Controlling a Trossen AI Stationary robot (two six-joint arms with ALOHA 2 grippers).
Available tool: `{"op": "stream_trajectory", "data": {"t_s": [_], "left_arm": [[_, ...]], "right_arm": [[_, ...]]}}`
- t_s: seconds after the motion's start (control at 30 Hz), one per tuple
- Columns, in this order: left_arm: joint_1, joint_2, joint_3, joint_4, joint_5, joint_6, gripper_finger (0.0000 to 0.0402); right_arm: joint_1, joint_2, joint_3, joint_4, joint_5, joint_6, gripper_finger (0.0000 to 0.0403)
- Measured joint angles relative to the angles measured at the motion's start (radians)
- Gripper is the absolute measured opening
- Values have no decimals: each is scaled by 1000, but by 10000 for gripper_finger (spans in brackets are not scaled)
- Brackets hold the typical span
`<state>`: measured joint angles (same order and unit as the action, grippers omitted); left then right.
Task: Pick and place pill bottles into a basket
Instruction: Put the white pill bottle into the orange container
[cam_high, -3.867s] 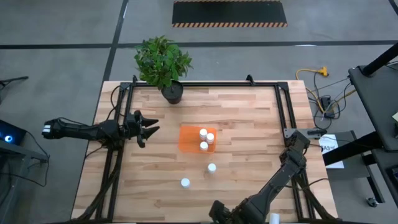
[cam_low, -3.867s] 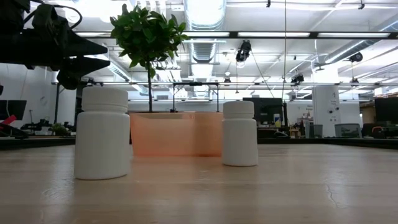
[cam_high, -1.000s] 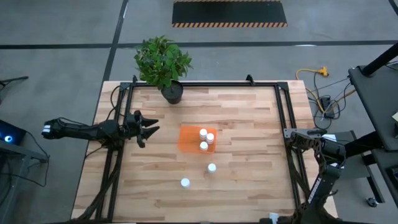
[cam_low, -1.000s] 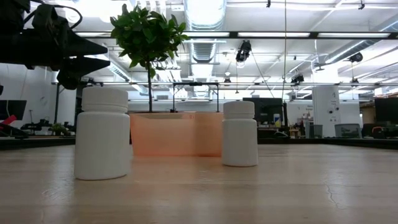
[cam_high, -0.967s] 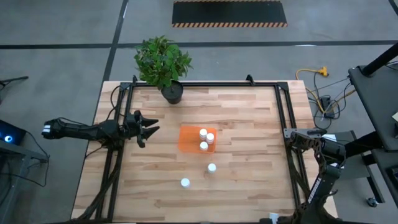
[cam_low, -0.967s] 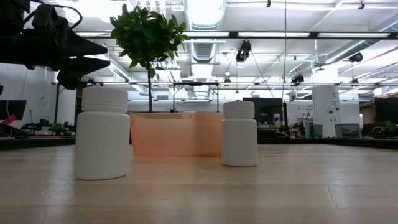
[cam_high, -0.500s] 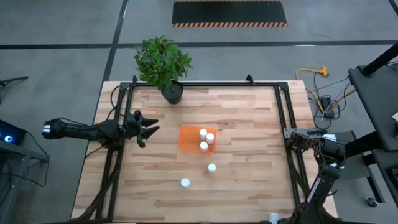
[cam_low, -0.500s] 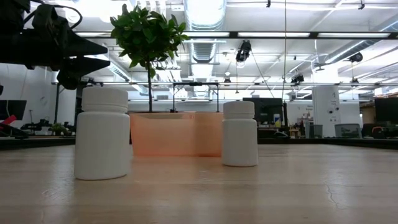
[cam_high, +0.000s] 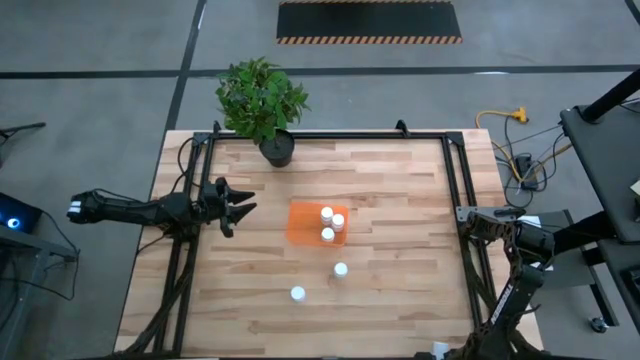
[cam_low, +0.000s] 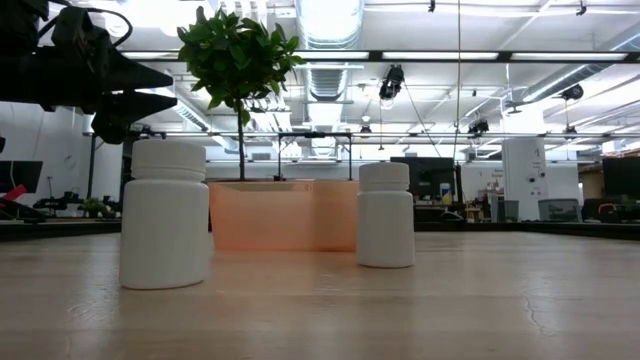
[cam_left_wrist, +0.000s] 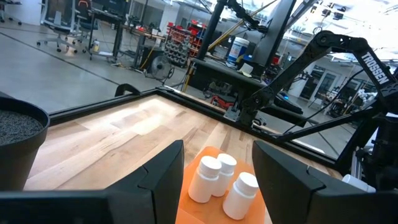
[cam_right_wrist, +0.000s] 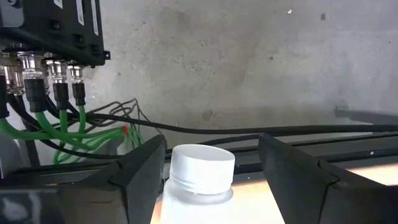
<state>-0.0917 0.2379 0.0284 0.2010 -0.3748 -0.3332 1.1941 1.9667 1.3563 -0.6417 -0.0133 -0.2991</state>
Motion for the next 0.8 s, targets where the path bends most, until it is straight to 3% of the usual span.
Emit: {"op": "stream_trajectory", "data": {"t_s": [0.47, 0.8], "left_arm": [[0, 0, 0, 0, 0, 0, 173], [0, 0, 0, 0, 0, 0, 173]], "right_arm": [[-6, -2, -26, 32, -51, 13, 228], [-24, -1, -37, 30, -70, 63, 175]]}}
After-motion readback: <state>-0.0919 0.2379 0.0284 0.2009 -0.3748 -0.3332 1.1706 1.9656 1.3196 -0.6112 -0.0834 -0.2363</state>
